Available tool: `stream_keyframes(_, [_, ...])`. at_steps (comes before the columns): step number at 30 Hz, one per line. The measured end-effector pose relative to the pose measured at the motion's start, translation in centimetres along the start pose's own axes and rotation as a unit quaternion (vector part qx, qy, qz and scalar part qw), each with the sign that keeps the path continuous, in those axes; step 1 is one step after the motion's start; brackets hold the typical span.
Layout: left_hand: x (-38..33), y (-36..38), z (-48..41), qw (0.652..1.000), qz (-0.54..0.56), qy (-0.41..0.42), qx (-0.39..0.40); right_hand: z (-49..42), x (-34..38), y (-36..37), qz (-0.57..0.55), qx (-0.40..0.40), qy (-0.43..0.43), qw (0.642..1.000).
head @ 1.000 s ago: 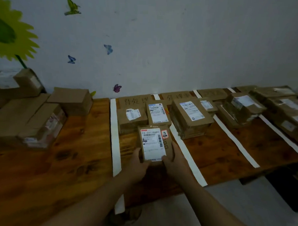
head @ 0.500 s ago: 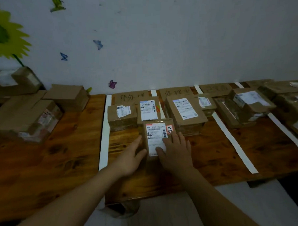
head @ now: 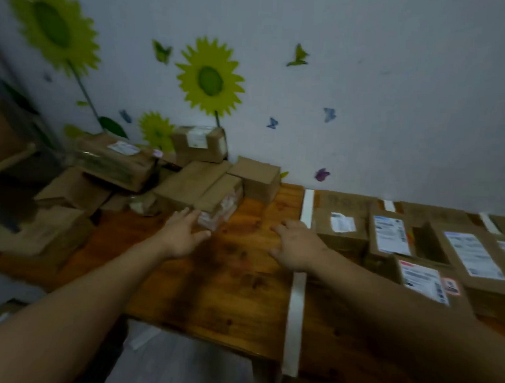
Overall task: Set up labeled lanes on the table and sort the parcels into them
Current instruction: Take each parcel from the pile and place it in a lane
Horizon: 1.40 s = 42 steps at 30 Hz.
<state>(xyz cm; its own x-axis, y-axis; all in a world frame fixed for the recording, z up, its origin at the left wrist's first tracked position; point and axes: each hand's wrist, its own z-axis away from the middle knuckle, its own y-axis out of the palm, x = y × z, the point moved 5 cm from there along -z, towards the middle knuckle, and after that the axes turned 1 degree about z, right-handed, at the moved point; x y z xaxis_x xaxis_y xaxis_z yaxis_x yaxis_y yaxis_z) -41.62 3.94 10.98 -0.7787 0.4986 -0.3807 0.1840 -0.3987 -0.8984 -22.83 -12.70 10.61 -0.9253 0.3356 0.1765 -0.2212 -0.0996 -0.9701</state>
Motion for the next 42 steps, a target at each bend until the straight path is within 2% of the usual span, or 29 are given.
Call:
stream_keyframes(11, [22.8,-15.4,-1.6,0.995,-0.012,-0.070,-0.065,-16.3,22.4,-4.3,-0.020,0.006,-0.023,1.000])
stream_keyframes(16, [28.7,-19.4,-3.5,0.988,0.058,-0.115,-0.084,-22.3,28.5,-4.5,-0.013,-0.006,-0.063,0.998])
stream_keyframes(21, [29.8,-21.9,-8.7,0.966,0.199,-0.116,-0.120,-29.6,31.0,-4.3,-0.030,-0.002,-0.084,0.996])
stream_keyframes(25, [30.3,-23.4,-14.6,0.952,0.238,-0.142,-0.130,-36.0,31.1,-3.9,-0.074,0.001,-0.087,0.993])
stream_keyframes(31, [31.6,-23.9,-22.1,0.932,0.287,-0.190,-0.111,-42.6,30.0,-2.2,-0.149,0.032,-0.034,0.988])
stream_keyframes(33, [31.9,-23.6,-23.8,0.922,0.312,-0.209,-0.091,-43.7,30.0,-1.2,-0.237,0.046,0.000,0.970])
stream_keyframes(35, [32.1,-23.2,-24.7,0.915,0.333,-0.217,-0.068,-44.1,30.3,0.2,-0.352,0.062,0.049,0.933])
stream_keyframes(37, [32.5,-23.2,-25.1,0.912,0.343,-0.217,-0.060,-44.2,30.7,1.5,-0.417,0.084,0.097,0.900])
stream_keyframes(39, [33.1,-23.6,-25.0,0.910,0.352,-0.211,-0.056,-43.9,31.2,2.0,-0.433,0.093,0.111,0.890])
stream_keyframes(42, [33.9,-24.6,-23.9,0.914,0.355,-0.185,-0.073,-43.1,32.3,2.0,-0.427,0.082,0.103,0.895])
